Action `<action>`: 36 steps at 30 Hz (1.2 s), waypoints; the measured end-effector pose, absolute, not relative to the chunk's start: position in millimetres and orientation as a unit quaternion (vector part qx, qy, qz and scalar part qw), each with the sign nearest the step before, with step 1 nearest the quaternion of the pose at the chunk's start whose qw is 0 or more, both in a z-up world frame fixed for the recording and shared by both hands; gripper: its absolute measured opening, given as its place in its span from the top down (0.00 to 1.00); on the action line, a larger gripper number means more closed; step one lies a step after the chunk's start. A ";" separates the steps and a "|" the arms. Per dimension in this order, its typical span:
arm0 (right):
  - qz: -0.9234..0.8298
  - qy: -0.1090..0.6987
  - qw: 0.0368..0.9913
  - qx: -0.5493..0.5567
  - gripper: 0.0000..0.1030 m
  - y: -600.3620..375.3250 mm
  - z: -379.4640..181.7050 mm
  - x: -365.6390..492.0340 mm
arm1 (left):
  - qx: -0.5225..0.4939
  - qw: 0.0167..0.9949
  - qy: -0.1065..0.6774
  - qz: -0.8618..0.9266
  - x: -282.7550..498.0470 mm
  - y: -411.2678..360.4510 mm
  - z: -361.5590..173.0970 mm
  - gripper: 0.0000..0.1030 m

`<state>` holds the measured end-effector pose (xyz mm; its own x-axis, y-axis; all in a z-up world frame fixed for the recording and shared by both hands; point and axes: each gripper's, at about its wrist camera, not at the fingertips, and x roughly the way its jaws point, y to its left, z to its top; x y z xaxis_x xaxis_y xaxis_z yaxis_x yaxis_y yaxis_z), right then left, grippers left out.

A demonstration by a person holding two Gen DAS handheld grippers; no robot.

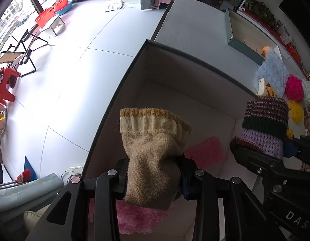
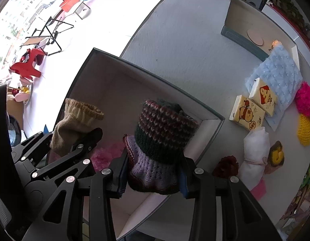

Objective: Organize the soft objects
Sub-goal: 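Open both tools to release the sock and hat into the box, then move both tools back toward the pink sponge and yellow disc on the table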

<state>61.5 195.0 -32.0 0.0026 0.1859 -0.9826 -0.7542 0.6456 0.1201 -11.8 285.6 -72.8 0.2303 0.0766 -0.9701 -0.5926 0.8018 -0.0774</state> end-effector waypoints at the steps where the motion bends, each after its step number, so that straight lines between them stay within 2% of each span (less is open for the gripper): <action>1: 0.352 0.611 0.669 -0.235 0.57 194.8 -32.7 61.8 | -0.222 0.751 0.581 0.222 -11.5 285.6 -74.3 0.63; 6: 0.355 0.611 0.666 -0.240 0.57 198.0 -34.7 59.6 | -0.218 0.753 0.580 0.219 -12.1 283.6 -75.5 0.62; 8: 0.360 0.611 0.663 -0.238 0.55 198.1 -34.8 59.5 | -0.212 0.754 0.578 0.228 -15.0 283.8 -74.2 0.50; 10: 0.361 0.608 0.666 -0.238 0.51 195.3 -33.0 60.0 | -0.214 0.754 0.573 0.240 -19.1 287.3 -72.6 0.22; 11: 0.359 0.607 0.668 -0.238 0.42 192.8 -32.4 62.6 | -0.217 0.754 0.569 0.248 -22.1 289.8 -71.3 0.17; 12: 0.355 0.604 0.673 -0.236 0.37 189.7 -30.6 64.9 | -0.233 0.756 0.563 0.241 -24.8 291.8 -70.1 0.17; 13: 0.353 0.603 0.678 -0.228 0.25 185.1 -27.9 68.0 | -0.242 0.754 0.563 0.236 -26.0 292.4 -69.7 0.16; 14: 0.355 0.604 0.679 -0.220 0.17 181.3 -26.3 71.1 | -0.243 0.746 0.573 0.237 -25.5 291.7 -70.6 0.11; 15: 0.357 0.607 0.679 -0.206 0.17 176.5 -23.4 74.1 | -0.242 0.743 0.578 0.236 -24.8 290.8 -71.4 0.00; 18: 0.353 0.607 0.685 -0.195 0.17 166.2 -17.0 77.0 | -0.222 0.749 0.576 0.240 -23.4 280.6 -65.1 0.01; 21: 0.358 0.599 0.688 -0.199 0.11 158.9 -10.3 71.7 | -0.212 0.751 0.579 0.237 -24.3 271.8 -58.9 0.01; 36: 0.353 0.598 0.697 -0.178 0.11 116.6 8.0 52.2 | -0.179 0.751 0.587 0.243 -34.6 237.1 -32.8 0.01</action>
